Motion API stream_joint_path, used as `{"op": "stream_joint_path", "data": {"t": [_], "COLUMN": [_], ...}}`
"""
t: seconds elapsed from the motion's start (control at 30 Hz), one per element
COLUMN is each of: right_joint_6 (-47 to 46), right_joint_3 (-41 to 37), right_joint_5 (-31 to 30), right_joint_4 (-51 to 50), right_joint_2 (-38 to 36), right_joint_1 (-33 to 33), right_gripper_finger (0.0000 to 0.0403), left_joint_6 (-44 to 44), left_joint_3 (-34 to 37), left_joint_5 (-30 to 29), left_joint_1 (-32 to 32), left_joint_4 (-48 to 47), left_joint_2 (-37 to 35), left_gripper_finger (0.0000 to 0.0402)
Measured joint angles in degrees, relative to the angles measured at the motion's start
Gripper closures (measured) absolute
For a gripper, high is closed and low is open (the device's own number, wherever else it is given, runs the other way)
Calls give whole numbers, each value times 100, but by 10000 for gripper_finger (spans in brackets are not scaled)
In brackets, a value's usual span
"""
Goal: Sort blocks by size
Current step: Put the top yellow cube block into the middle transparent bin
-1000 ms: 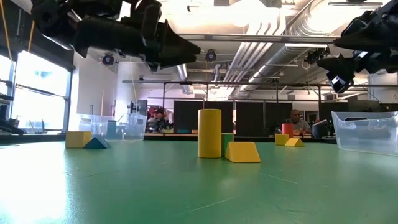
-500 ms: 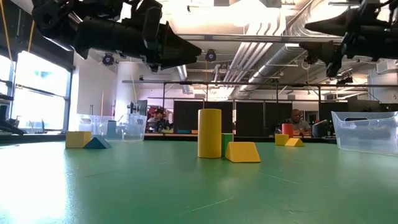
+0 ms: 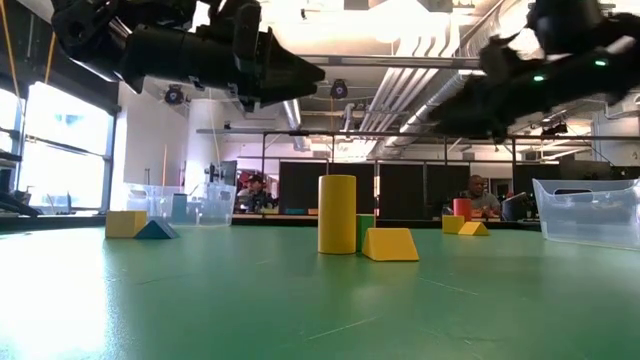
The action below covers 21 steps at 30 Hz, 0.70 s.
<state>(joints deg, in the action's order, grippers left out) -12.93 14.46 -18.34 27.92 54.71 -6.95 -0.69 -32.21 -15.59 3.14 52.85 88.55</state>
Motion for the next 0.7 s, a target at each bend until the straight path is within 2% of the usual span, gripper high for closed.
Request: {"op": "stream_joint_path", "data": {"t": [0.07, 0.23, 0.5, 0.7], "right_joint_6": [63, 71, -9, 132], "right_joint_3": [380, 1562, 3212, 4319], "right_joint_5": [77, 710, 814, 1314], "right_joint_4": [-325, -1820, -3287, -4300], "right_joint_2": [351, 1198, 2700, 3756], "right_joint_1": [-161, -704, -1448, -1713], "right_gripper_finger": [195, 195, 195, 194], "left_joint_6": [0, 47, 47, 59], "left_joint_3": [0, 0, 0, 0], "left_joint_5": [0, 0, -2, -4], "left_joint_1": [0, 4, 2, 9], "left_joint_4": [-12, -28, -73, -75], "left_joint_2": [0, 0, 0, 0], "left_gripper_finger": [195, 195, 195, 195]}}
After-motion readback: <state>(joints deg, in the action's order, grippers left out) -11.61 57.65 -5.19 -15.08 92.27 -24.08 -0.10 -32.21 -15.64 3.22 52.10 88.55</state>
